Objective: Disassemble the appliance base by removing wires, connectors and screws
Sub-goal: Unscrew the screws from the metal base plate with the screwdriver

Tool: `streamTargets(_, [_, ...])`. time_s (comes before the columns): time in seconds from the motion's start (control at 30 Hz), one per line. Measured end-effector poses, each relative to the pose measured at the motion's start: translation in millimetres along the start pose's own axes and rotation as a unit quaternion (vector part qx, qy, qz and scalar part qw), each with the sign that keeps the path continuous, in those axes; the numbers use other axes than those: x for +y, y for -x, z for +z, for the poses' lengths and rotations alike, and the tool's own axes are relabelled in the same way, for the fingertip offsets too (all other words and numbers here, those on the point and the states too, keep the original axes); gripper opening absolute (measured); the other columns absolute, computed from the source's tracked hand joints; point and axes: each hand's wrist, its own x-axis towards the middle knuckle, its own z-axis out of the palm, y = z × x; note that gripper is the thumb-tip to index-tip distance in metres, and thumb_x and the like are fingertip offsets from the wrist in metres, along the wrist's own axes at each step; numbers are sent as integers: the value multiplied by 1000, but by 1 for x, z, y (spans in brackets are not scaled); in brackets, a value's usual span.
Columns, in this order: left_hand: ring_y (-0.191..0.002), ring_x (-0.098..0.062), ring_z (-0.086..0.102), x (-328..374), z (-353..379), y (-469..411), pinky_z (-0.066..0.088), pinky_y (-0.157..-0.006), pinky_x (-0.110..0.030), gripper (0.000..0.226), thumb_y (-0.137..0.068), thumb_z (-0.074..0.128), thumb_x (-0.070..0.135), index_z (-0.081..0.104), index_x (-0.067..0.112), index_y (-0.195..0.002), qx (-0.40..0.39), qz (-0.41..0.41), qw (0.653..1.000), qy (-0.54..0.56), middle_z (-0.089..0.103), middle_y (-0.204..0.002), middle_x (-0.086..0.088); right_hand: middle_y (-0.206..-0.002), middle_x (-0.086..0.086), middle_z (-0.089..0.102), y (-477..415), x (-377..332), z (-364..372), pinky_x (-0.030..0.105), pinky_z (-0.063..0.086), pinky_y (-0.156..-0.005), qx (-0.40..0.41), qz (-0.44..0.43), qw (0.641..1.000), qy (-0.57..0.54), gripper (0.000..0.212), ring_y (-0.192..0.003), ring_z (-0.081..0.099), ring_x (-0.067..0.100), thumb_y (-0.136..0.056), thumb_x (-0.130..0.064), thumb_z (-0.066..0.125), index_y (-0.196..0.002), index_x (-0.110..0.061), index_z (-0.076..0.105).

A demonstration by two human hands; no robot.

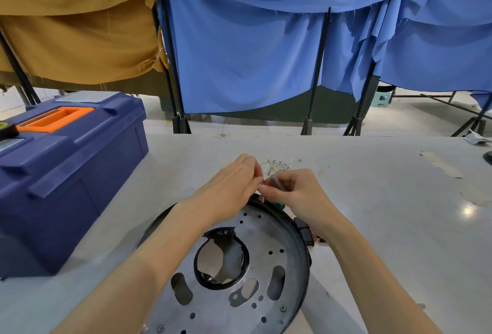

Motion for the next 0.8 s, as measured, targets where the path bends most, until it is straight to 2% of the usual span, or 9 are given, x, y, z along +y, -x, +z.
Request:
streamTargets(0.13, [-88, -14, 52, 0, 5, -1, 41, -76, -23, 4, -100, 47, 22, 51, 20, -99, 29, 21, 999, 1, 50, -100, 6, -59, 2, 69, -2, -2, -13, 15, 45, -53, 43, 24, 998, 24, 7, -50, 58, 7, -82, -4, 73, -75, -2, 72])
streamTargets(0.2, [-100, -16, 54, -5, 9, 0, 41, -86, -25, 17, -99, 50, 20, 55, 17, -115, 31, 27, 998, -38, 52, -112, 3, -60, 5, 69, -2, 2, -31, 22, 49, -55, 79, 55, 994, 60, 7, -49, 59, 9, -80, -3, 75, -74, -3, 72])
streamTargets(0.27, [-115, -17, 48, -15, 15, 1, 36, -98, -28, 39, -99, 52, 22, 46, 20, -137, -6, 36, 994, -105, 49, -128, 2, -62, 10, 70, -2, 11, -52, 29, 53, -61, 108, 93, 982, 125, 8, -49, 58, 13, -78, -3, 76, -72, -1, 71])
streamTargets(0.33, [-119, -18, 45, -23, 22, 4, 33, -99, -29, 48, -99, 51, 26, 38, 27, -145, -50, 27, 990, -130, 47, -134, 3, -64, 14, 70, 1, 24, -68, 28, 52, -57, 116, 148, 963, 191, 12, -48, 57, 15, -77, -1, 77, -69, 2, 69])
streamTargets(0.4, [-116, -19, 46, -30, 29, 6, 32, -95, -30, 46, -100, 48, 30, 38, 31, -144, -72, 13, 989, -130, 49, -130, 3, -63, 17, 69, 3, 38, -77, 27, 49, -54, 112, 209, 942, 236, 15, -48, 55, 17, -76, 0, 77, -66, 6, 68])
streamTargets(0.53, [-108, -19, 49, -36, 33, 6, 31, -88, -29, 38, -101, 44, 34, 43, 35, -138, -70, 14, 988, -135, 53, -116, 4, -67, 22, 68, 4, 59, -83, 39, 55, -69, 112, 278, 910, 287, 17, -58, 59, 26, -73, 0, 78, -74, 14, 68])
streamTargets(0.63, [-108, -18, 49, -37, 35, 5, 31, -90, -30, 35, -101, 43, 34, 45, 36, -136, -70, 13, 989, -129, 53, -113, 4, -61, 15, 62, 5, 65, -81, 34, 48, -62, 125, 286, 905, 290, 21, -56, 55, 24, -72, -1, 79, -75, 15, 66])
streamTargets(0.8, [-106, -17, 47, -37, 34, 7, 30, -92, -31, 35, -102, 41, 33, 44, 36, -136, -71, 13, 989, -128, 48, -107, 7, -71, 27, 67, 4, 72, -79, 30, 40, -59, 154, 269, 905, 290, 28, -61, 52, 24, -74, -7, 77, -80, 18, 65])
